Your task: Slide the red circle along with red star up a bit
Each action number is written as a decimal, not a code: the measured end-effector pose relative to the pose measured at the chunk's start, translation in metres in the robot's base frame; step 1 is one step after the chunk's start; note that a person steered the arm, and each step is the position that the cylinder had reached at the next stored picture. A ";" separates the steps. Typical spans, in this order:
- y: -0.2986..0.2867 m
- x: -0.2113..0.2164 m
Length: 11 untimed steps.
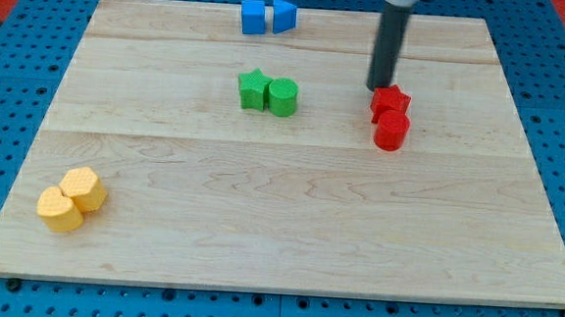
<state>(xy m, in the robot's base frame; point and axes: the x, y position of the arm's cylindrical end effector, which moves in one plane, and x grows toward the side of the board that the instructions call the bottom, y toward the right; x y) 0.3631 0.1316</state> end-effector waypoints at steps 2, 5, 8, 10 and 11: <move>0.070 0.048; 0.074 0.116; -0.027 0.096; 0.024 0.078; 0.046 0.076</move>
